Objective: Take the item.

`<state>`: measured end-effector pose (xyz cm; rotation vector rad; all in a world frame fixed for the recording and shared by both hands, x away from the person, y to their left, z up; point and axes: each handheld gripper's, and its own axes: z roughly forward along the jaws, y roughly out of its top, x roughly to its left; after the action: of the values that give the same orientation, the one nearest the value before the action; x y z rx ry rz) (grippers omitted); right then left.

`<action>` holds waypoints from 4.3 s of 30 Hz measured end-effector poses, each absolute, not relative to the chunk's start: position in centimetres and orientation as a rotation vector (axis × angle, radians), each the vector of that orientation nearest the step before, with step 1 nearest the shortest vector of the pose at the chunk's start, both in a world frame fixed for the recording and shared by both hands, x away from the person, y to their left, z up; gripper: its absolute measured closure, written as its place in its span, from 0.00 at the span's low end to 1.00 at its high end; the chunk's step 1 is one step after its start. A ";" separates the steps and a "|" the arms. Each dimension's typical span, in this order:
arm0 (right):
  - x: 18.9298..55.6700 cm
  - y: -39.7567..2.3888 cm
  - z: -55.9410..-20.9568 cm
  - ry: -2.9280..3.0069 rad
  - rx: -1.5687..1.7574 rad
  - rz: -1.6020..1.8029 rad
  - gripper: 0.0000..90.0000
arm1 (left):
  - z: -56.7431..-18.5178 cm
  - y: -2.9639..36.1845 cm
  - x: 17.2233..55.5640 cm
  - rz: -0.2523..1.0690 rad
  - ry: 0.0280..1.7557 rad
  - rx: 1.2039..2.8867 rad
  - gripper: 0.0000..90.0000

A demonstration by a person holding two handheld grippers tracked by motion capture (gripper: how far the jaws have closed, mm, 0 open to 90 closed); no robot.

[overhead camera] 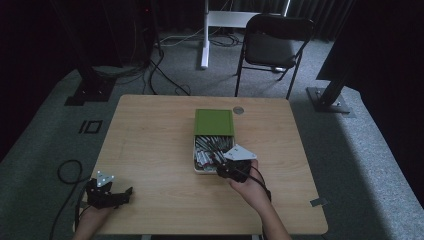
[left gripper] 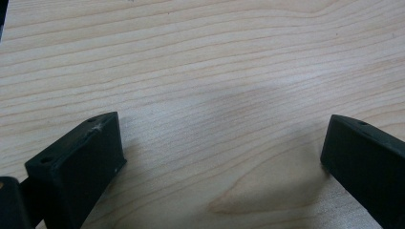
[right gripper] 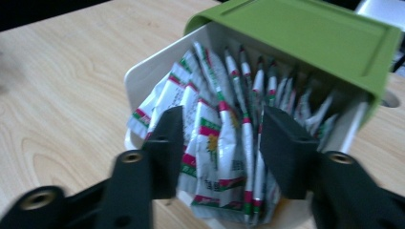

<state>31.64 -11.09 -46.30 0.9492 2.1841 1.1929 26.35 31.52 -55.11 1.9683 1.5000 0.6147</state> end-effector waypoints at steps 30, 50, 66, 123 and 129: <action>33.9 -8.8 -49.3 2.166 1.068 1.042 0.81 | -55.1 31.5 26.3 0.615 1.500 1.969 0.02; 34.0 -9.0 -48.7 2.145 1.129 1.026 0.95 | -55.1 31.5 26.3 0.615 1.500 1.968 0.02; 32.9 -9.5 -45.4 2.131 1.112 1.178 0.96 | -55.1 31.5 26.4 0.616 1.499 1.969 0.02; 36.0 -23.3 -45.1 1.804 1.371 1.014 0.96 | -55.1 31.5 26.3 0.615 1.500 1.969 0.02; 36.5 -24.2 -46.1 1.795 1.391 0.984 0.96 | -55.1 31.5 26.3 0.615 1.500 1.969 0.02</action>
<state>36.51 -24.24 -46.14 1.3906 1.7950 0.9838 26.35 31.53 -55.11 1.9688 1.4997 0.6148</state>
